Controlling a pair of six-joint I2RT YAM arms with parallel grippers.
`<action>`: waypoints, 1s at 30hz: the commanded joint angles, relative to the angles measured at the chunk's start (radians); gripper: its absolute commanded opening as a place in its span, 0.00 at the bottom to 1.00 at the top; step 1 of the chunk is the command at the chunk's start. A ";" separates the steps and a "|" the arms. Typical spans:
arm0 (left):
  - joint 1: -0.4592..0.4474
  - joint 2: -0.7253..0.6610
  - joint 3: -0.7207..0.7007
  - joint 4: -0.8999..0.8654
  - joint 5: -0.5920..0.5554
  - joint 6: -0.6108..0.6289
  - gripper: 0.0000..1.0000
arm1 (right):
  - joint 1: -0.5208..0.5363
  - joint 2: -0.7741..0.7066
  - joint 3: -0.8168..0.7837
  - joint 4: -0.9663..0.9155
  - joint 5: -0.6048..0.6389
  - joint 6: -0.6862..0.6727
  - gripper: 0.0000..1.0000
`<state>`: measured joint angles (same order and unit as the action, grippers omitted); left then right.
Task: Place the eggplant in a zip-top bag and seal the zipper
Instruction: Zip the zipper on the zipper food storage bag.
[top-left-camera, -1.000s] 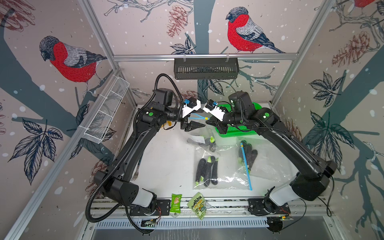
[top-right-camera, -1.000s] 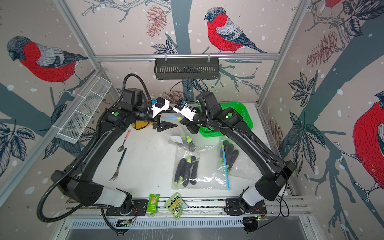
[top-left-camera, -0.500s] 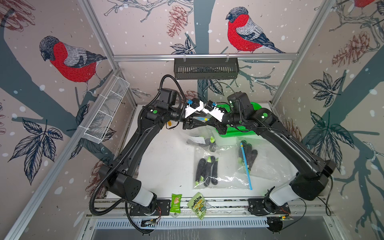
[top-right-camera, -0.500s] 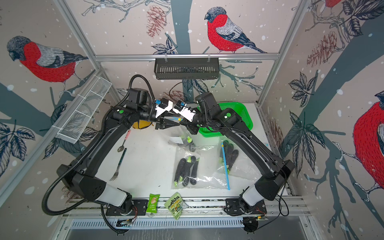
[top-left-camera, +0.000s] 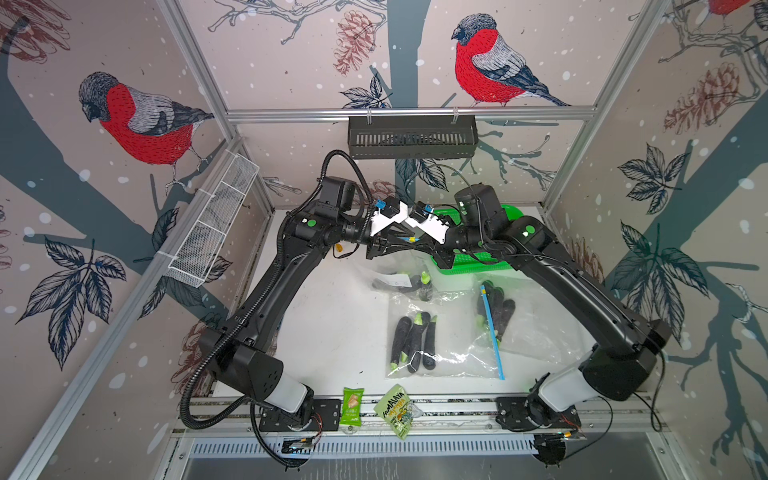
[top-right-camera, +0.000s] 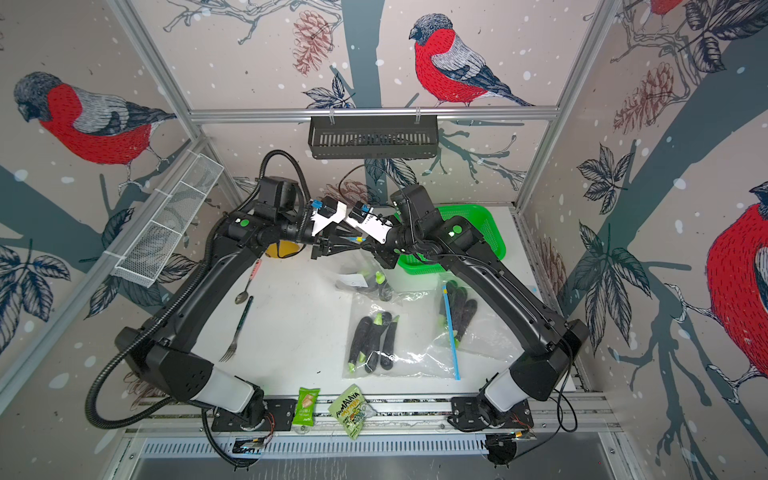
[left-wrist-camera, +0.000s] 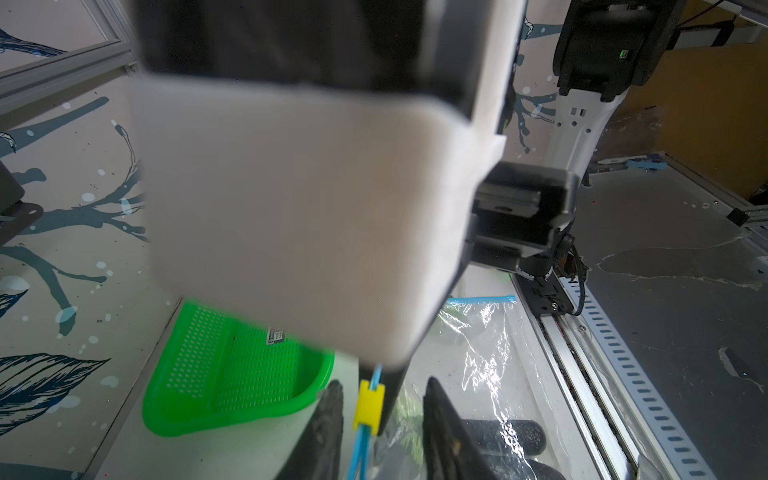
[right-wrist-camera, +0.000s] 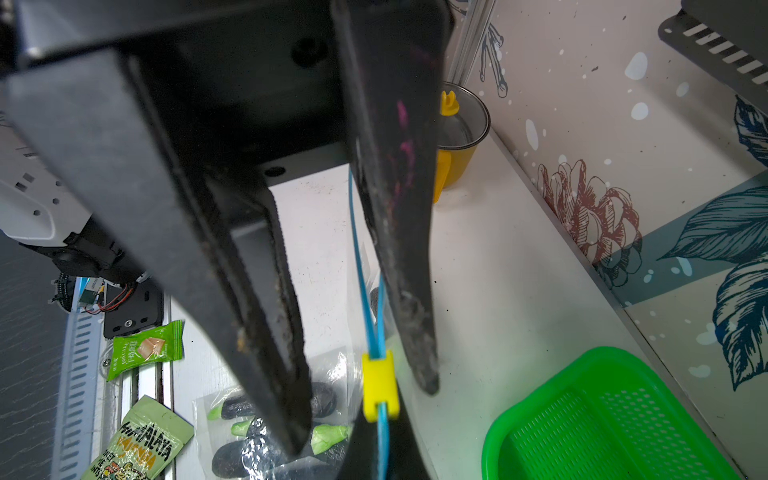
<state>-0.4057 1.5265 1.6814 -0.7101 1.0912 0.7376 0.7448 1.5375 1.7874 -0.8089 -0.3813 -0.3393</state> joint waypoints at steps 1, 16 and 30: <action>-0.004 0.001 0.004 -0.010 0.017 0.018 0.32 | -0.001 -0.003 0.000 0.033 -0.001 0.001 0.04; -0.012 0.017 0.001 -0.012 -0.005 0.019 0.03 | -0.016 -0.005 -0.016 0.050 0.001 0.002 0.04; -0.013 0.021 0.007 -0.003 -0.040 0.001 0.00 | -0.115 -0.061 -0.080 0.098 -0.003 0.031 0.03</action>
<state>-0.4210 1.5482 1.6817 -0.6769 1.0386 0.7330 0.6598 1.5002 1.7176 -0.7479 -0.4313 -0.3363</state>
